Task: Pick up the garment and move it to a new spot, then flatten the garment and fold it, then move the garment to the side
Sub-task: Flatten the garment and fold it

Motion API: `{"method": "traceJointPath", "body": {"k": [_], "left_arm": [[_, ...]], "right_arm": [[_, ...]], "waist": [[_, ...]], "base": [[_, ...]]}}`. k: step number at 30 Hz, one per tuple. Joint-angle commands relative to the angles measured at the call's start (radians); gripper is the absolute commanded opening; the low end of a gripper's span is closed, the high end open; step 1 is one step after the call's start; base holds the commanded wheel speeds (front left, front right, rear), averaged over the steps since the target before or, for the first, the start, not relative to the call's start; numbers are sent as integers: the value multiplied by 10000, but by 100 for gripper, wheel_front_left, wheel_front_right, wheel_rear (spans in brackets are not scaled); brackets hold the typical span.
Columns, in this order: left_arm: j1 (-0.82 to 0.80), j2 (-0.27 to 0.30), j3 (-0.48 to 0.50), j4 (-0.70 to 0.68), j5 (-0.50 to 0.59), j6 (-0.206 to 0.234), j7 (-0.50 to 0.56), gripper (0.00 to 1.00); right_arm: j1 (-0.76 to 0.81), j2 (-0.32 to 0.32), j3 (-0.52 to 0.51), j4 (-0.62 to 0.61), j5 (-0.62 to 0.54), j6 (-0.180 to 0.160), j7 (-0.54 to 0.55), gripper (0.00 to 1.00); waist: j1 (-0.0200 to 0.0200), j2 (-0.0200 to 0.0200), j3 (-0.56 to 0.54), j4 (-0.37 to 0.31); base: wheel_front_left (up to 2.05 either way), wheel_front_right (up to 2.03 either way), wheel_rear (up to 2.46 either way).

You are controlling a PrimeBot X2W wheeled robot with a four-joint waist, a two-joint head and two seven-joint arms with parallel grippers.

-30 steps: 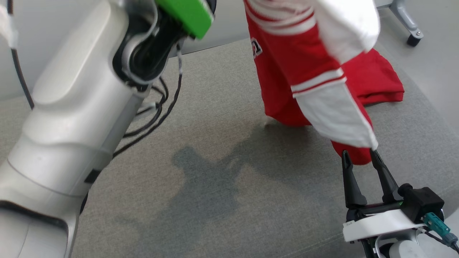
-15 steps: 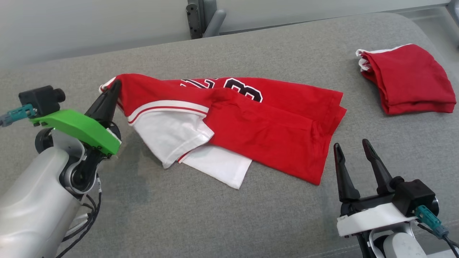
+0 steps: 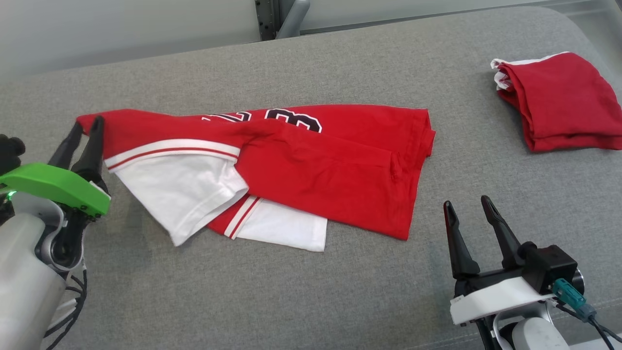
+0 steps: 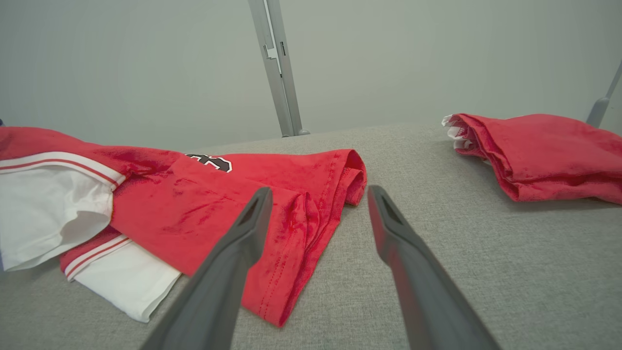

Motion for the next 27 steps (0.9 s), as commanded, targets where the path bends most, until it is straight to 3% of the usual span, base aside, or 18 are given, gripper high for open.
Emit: {"method": "traceJointPath", "body": {"k": [1,5,9,13,15,20,27], "left_arm": [[155,161,179,119,107,-35,-78,100],[442,242,1375,168,816,-35,-75,100],[1290,113,3267,-375,2513,60,-75,100],[2833,-500,5187,-1808,4540,447,-69,100],[4060,-1221,6231,-3098,6116,697,-70,100],[5688,-2645,7171,-4770,7972,616,-71,100],[6827,-4050,7249,-5483,9385,198,-72,100]], "right_arm": [[-40,-25,30,60,113,-11,-31,100],[-1,-23,167,311,304,-11,-31,100],[-93,-28,241,939,727,-11,-30,100],[-384,-23,338,1657,1035,-11,-30,100],[-727,-23,320,2396,1296,-11,-31,100],[-1599,-28,-113,3675,1741,-11,-31,100],[-3340,-29,-70,6311,2119,-10,-31,100]], "waist": [[0,0,-47,9],[0,0,-256,81],[0,0,-467,220],[0,0,-624,457],[0,0,-684,699],[0,0,-670,1121],[0,0,-598,1525]], "base": [[0,0,0],[0,0,0],[0,0,0],[0,0,0],[0,0,0],[0,0,0],[0,0,0]]}}
